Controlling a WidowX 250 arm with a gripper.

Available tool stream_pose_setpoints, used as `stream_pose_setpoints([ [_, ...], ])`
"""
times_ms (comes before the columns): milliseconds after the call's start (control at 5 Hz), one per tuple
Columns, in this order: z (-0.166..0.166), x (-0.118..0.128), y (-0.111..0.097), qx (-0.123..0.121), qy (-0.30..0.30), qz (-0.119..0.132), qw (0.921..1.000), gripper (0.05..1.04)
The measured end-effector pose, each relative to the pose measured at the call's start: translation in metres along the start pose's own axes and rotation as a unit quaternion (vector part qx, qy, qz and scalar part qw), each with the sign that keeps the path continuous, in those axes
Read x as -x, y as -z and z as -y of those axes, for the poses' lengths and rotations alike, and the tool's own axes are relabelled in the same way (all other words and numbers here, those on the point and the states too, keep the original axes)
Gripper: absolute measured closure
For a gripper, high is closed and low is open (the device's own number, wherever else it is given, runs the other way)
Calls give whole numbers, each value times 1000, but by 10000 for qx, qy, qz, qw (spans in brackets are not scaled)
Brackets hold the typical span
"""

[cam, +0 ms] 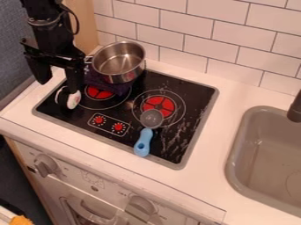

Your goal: Moved the blue spoon to the top right corner of the surface

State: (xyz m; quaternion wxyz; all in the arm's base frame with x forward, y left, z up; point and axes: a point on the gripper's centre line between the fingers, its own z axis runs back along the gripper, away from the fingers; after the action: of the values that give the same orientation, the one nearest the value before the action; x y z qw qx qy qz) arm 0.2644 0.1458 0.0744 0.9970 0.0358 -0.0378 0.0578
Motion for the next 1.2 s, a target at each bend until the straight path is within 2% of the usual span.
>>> stream_pose_setpoints([
  [200,3,4,8,82,-28,-141,9999,83],
  [400,35,7,15,325,28,-208,9993,83],
  [600,84,16,-2,456,488,-40,9978,83],
  [800,114,27,4,528,500,-157,9972,83],
  [1000,135,29,25,532,421,-313,9972,83],
  [1200,144,29,51,395,264,-469,9978,83],
])
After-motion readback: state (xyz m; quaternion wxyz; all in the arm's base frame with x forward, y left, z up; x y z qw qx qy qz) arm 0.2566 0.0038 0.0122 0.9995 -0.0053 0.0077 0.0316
